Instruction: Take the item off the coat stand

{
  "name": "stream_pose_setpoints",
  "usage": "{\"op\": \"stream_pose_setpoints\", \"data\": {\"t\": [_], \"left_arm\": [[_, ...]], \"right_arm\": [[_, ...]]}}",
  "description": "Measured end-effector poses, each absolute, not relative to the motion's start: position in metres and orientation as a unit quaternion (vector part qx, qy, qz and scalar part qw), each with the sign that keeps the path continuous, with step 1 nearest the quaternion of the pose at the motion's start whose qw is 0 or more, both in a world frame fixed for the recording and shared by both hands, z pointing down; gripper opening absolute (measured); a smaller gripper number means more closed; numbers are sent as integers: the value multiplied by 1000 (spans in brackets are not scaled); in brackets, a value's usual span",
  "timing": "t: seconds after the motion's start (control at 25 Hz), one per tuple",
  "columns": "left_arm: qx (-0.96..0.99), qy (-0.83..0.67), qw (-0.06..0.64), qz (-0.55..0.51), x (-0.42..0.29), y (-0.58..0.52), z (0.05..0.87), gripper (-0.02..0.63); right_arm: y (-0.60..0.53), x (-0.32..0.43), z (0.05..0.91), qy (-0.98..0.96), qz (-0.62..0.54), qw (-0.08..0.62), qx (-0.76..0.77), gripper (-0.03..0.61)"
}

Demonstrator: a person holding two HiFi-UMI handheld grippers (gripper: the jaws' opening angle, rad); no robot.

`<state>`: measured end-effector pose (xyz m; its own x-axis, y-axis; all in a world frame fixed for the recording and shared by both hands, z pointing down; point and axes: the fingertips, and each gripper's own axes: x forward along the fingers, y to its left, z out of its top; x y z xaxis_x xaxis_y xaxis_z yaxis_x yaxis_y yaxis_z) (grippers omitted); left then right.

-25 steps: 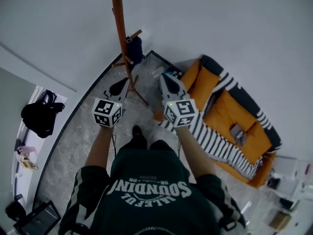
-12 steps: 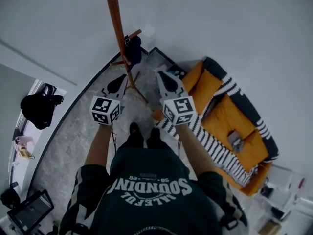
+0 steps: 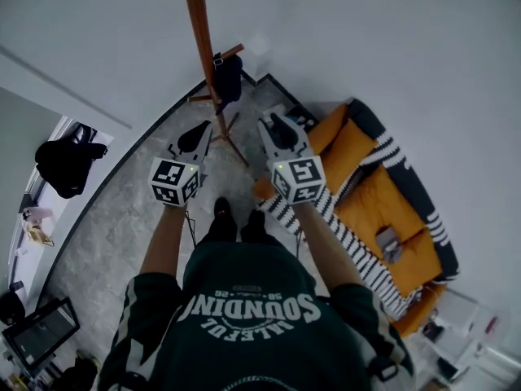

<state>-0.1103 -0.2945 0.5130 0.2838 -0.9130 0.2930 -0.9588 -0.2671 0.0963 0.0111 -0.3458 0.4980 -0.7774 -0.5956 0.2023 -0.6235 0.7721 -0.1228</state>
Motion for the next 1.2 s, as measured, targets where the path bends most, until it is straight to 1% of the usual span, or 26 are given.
{"op": "stream_pose_setpoints", "data": {"t": [0.12, 0.16, 0.52, 0.72, 0.92, 1.04, 1.2], "left_arm": [[785, -599, 131, 90, -114, -293, 515, 0], [783, -601, 132, 90, -115, -292, 516, 2], [773, -612, 142, 88, -114, -285, 522, 0], [771, -613, 146, 93, -110, -278, 529, 2], [770, -611, 157, 97, -105, -270, 539, 0], [767, -613, 162, 97, -106, -266, 544, 1], [761, -619, 167, 98, -110, -259, 546, 0]], "right_arm": [[-347, 4, 507, -940, 102, 85, 314, 139], [-348, 2, 510, -940, 104, 87, 312, 144], [-362, -18, 527, -943, 116, 99, 294, 166], [-377, -30, 543, -940, 134, 107, 295, 195], [-393, -53, 562, -940, 137, 137, 281, 213], [-406, -69, 568, -939, 141, 147, 278, 216], [-422, -83, 577, -930, 173, 146, 289, 216]]}}
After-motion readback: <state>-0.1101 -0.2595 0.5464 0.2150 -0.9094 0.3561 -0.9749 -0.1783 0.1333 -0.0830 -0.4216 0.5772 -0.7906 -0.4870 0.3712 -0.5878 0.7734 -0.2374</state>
